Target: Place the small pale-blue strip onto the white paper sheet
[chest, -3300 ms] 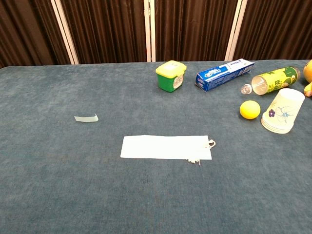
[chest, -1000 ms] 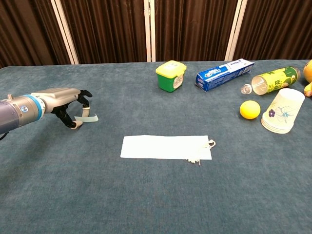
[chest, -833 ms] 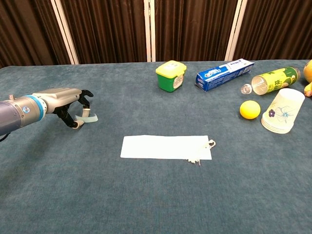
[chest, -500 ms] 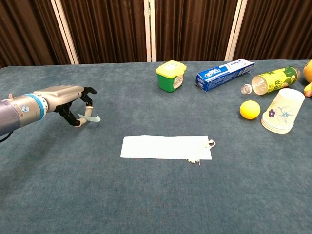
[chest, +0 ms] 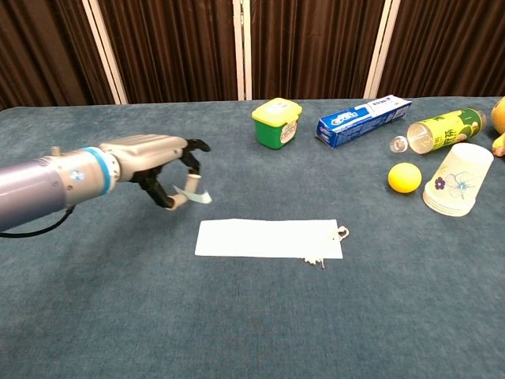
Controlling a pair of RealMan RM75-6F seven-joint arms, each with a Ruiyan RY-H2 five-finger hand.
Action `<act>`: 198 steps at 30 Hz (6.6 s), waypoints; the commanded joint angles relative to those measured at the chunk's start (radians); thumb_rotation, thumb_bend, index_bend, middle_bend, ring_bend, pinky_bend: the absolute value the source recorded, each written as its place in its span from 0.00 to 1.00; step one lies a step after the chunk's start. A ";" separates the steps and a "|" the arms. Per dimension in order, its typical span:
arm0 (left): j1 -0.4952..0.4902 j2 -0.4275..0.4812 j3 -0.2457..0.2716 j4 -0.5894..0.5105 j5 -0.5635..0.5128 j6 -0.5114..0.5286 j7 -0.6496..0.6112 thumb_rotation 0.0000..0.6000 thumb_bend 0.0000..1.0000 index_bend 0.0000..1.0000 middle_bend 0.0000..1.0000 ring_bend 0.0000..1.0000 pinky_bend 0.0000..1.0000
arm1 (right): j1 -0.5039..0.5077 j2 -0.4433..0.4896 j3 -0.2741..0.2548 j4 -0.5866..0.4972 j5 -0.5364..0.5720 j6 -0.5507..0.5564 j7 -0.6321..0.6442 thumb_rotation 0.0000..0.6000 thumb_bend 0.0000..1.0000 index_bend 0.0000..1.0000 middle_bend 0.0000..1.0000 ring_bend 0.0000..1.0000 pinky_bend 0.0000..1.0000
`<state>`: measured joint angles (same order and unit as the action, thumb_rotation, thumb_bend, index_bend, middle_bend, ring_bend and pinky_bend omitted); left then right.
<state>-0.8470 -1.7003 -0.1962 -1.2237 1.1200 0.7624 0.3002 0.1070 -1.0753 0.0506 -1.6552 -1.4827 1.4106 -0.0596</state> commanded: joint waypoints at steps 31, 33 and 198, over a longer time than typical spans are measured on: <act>-0.116 -0.107 -0.044 -0.043 -0.091 0.034 0.117 1.00 0.05 0.00 0.00 0.00 0.00 | 0.000 0.007 0.004 0.009 0.014 -0.005 0.022 1.00 0.00 0.05 0.00 0.00 0.00; -0.106 -0.080 -0.047 -0.072 -0.072 0.057 0.101 1.00 0.05 0.00 0.00 0.00 0.00 | 0.000 0.006 0.003 0.008 0.012 -0.004 0.020 1.00 0.00 0.05 0.00 0.00 0.00; 0.532 0.651 0.092 -0.719 0.027 0.590 0.139 1.00 0.00 0.00 0.00 0.00 0.00 | 0.841 -0.398 0.016 -0.061 0.427 -0.430 -0.649 1.00 1.00 0.38 0.00 0.00 0.00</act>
<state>-0.3153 -1.0498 -0.1047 -1.9421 1.1466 1.3518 0.4391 0.9604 -1.5070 0.0525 -1.6839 -1.0291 0.9543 -0.7271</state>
